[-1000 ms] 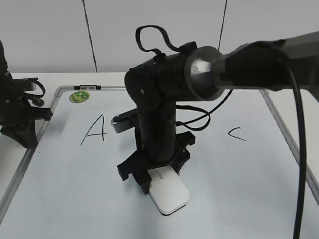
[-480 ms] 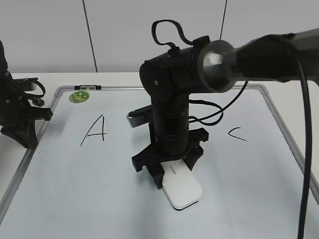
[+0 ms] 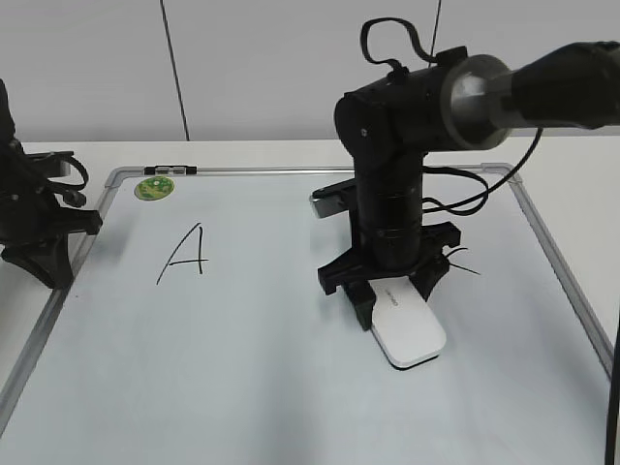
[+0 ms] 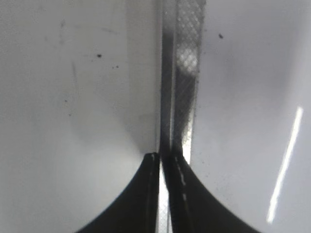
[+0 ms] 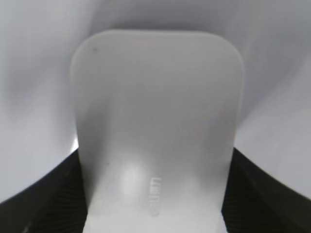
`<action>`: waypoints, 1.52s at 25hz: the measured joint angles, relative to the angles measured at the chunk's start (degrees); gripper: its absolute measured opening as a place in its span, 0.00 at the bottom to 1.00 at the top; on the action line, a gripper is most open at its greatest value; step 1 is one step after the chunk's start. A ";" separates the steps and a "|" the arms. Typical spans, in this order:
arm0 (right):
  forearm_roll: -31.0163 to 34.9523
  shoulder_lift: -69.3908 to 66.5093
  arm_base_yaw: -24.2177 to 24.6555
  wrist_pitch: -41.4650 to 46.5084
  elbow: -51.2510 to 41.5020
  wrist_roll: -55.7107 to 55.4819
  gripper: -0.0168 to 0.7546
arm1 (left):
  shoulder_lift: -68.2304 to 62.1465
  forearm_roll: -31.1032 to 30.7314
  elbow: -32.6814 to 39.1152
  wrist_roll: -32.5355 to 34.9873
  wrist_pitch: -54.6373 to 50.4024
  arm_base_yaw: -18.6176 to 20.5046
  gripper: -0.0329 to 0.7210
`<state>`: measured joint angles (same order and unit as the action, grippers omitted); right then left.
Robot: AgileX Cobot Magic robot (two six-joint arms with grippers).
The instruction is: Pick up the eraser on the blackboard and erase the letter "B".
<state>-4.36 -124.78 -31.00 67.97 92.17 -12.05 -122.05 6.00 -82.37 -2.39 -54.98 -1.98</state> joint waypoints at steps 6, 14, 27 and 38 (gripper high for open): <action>-1.74 0.59 2.05 0.21 -0.09 -0.08 0.70 | 0.00 0.00 0.00 0.00 -0.11 0.00 0.08; -3.14 6.50 8.87 0.66 -0.73 1.02 0.70 | 0.00 -0.13 -0.09 0.00 -0.11 0.00 0.08; 5.49 8.94 24.94 1.19 -4.14 8.90 0.70 | 0.00 -0.26 -0.09 0.00 -0.11 0.00 0.08; 6.38 7.47 27.72 1.23 -4.24 11.16 0.70 | 0.00 -0.26 -0.09 0.00 -0.11 0.00 0.08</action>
<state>2.02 -117.31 -3.28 69.19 87.93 -0.89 -122.05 5.74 -82.46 -2.39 -55.09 -1.98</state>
